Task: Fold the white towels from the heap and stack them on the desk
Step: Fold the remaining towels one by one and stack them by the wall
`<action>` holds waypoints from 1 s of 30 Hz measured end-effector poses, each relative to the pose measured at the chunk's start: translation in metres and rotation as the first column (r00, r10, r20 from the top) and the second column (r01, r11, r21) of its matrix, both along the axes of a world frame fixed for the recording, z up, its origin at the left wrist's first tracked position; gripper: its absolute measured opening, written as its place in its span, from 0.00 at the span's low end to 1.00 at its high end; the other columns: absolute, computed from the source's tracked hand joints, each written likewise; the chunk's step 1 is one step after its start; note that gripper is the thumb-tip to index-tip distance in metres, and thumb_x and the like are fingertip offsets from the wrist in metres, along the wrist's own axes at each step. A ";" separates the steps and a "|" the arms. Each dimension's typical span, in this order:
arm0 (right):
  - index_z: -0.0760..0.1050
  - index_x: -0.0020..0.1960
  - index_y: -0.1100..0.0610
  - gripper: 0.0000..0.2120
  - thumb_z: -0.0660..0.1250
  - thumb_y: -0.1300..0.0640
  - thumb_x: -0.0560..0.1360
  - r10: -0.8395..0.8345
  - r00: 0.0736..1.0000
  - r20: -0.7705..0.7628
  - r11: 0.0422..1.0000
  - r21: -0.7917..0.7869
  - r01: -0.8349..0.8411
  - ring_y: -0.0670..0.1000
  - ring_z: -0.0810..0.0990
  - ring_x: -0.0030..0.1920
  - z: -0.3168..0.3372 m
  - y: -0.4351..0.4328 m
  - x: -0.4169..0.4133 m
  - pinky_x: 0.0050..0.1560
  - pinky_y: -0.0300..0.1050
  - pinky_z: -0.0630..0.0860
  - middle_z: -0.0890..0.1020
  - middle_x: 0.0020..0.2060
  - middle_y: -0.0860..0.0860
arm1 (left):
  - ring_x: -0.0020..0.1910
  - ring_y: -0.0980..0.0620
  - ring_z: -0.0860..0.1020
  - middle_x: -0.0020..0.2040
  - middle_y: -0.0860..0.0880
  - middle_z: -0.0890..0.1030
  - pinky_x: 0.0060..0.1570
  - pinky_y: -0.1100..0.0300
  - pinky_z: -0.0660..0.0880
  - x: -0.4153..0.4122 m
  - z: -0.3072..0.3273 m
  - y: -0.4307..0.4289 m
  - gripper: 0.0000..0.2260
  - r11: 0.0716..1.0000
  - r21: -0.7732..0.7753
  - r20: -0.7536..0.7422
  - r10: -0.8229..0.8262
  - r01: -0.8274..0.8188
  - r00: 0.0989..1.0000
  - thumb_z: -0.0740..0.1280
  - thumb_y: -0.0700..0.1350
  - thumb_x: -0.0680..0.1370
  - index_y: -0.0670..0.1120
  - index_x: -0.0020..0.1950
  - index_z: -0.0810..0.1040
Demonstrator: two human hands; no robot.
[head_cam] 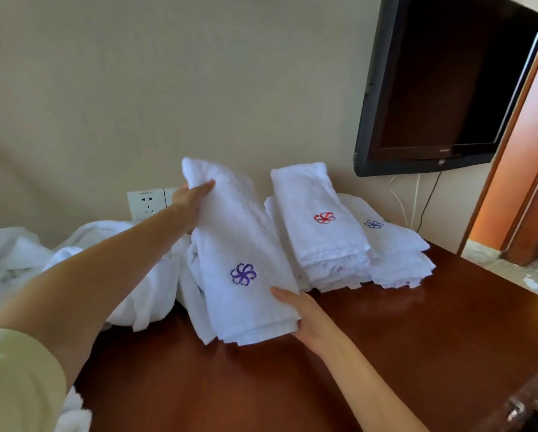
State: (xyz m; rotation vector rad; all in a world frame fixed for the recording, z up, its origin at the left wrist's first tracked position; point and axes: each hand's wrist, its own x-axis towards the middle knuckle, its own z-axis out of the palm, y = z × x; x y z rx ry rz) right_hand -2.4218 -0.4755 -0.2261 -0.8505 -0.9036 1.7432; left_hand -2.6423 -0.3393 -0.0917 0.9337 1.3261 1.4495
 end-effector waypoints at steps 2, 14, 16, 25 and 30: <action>0.75 0.65 0.59 0.21 0.70 0.63 0.73 -0.040 0.994 -0.101 0.999 -0.030 0.037 0.55 0.81 0.58 -0.003 0.017 0.005 0.50 0.48 0.81 0.82 0.58 0.56 | 0.50 0.44 0.77 0.54 0.45 0.77 0.50 0.48 0.73 0.005 -0.003 0.024 0.21 0.999 -0.004 0.055 -0.046 0.046 0.997 0.74 0.48 0.73 0.43 0.62 0.72; 0.76 0.61 0.54 0.22 0.73 0.63 0.68 -0.420 0.905 -0.065 0.907 -0.078 0.415 0.53 0.84 0.52 -0.030 0.077 0.006 0.46 0.50 0.81 0.85 0.50 0.52 | 0.45 0.45 0.78 0.49 0.43 0.80 0.43 0.57 0.74 0.037 -0.116 0.134 0.22 0.941 -0.333 -0.175 -0.124 0.060 0.977 0.72 0.47 0.74 0.37 0.64 0.74; 0.77 0.60 0.53 0.20 0.73 0.63 0.69 -0.441 0.896 -0.053 0.897 -0.061 0.438 0.52 0.84 0.52 -0.027 0.075 0.003 0.43 0.49 0.81 0.86 0.50 0.52 | 0.50 0.43 0.79 0.53 0.41 0.80 0.46 0.56 0.73 0.034 -0.122 0.141 0.22 0.947 -0.322 -0.191 -0.080 0.014 0.978 0.73 0.43 0.74 0.36 0.64 0.74; 0.78 0.57 0.54 0.14 0.73 0.59 0.72 -0.485 0.875 -0.002 0.868 -0.127 0.481 0.52 0.82 0.55 -0.027 0.050 0.001 0.49 0.48 0.80 0.85 0.51 0.52 | 0.68 0.41 0.69 0.72 0.41 0.66 0.61 0.52 0.69 0.051 -0.112 0.095 0.28 0.973 -0.209 -0.664 -0.218 0.102 0.715 0.61 0.43 0.80 0.45 0.78 0.56; 0.73 0.66 0.61 0.20 0.69 0.63 0.75 -0.489 0.872 -0.017 0.869 -0.099 0.485 0.53 0.82 0.54 -0.032 0.026 0.007 0.46 0.40 0.82 0.82 0.55 0.57 | 0.75 0.43 0.56 0.76 0.42 0.57 0.70 0.44 0.58 0.074 -0.133 0.014 0.21 0.971 -0.059 -0.989 -0.088 0.230 0.117 0.51 0.47 0.83 0.49 0.77 0.59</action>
